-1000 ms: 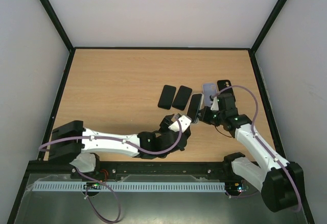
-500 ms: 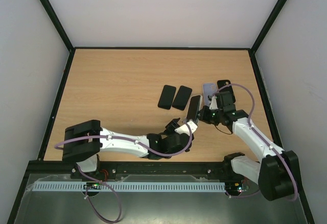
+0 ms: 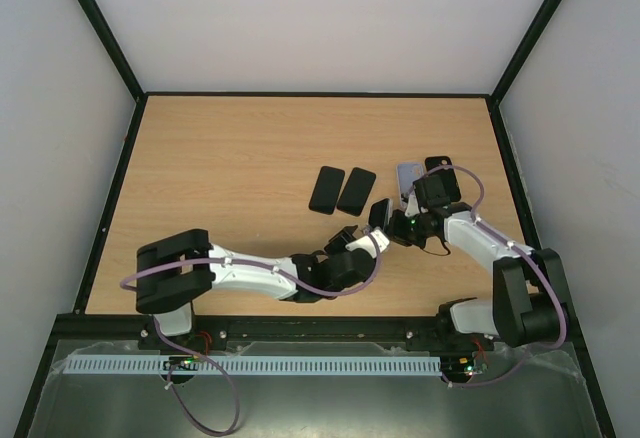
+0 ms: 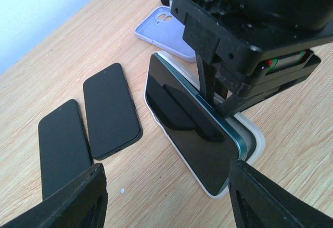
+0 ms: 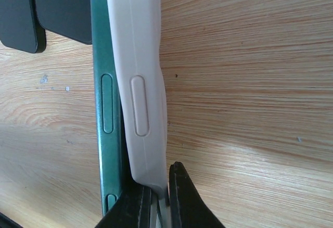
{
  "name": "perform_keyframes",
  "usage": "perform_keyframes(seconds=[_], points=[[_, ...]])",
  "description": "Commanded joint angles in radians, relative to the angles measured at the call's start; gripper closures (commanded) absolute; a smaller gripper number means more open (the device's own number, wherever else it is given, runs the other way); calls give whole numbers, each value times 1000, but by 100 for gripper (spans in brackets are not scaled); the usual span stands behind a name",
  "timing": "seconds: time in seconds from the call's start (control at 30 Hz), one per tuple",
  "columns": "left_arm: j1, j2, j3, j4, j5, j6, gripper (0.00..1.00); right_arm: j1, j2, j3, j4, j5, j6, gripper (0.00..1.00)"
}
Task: Take the phone out of the phone case
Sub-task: Remove the phone case from the phone.
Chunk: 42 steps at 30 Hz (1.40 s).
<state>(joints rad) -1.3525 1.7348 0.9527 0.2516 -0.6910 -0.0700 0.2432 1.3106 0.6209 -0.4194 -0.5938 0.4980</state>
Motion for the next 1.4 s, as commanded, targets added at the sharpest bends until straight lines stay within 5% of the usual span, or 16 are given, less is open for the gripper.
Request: perform_keyframes(seconds=[0.0,0.47,0.93,1.17,1.37], points=[[30,39,34,43,62,50,38,-4,13,37,13,-23,-15,98],[41,158,114,43,136,100,40,-8,19,30,25,-39,-18,98],[42,253,164,-35,-55,138,48,-10,-15,24,24,-51,-17,98],[44,311,179,-45,-179,124,37,-10,-24,23,21,-60,-21,98],[61,305,143,-16,-162,101,50,-10,-34,17,21,-65,-24,98]])
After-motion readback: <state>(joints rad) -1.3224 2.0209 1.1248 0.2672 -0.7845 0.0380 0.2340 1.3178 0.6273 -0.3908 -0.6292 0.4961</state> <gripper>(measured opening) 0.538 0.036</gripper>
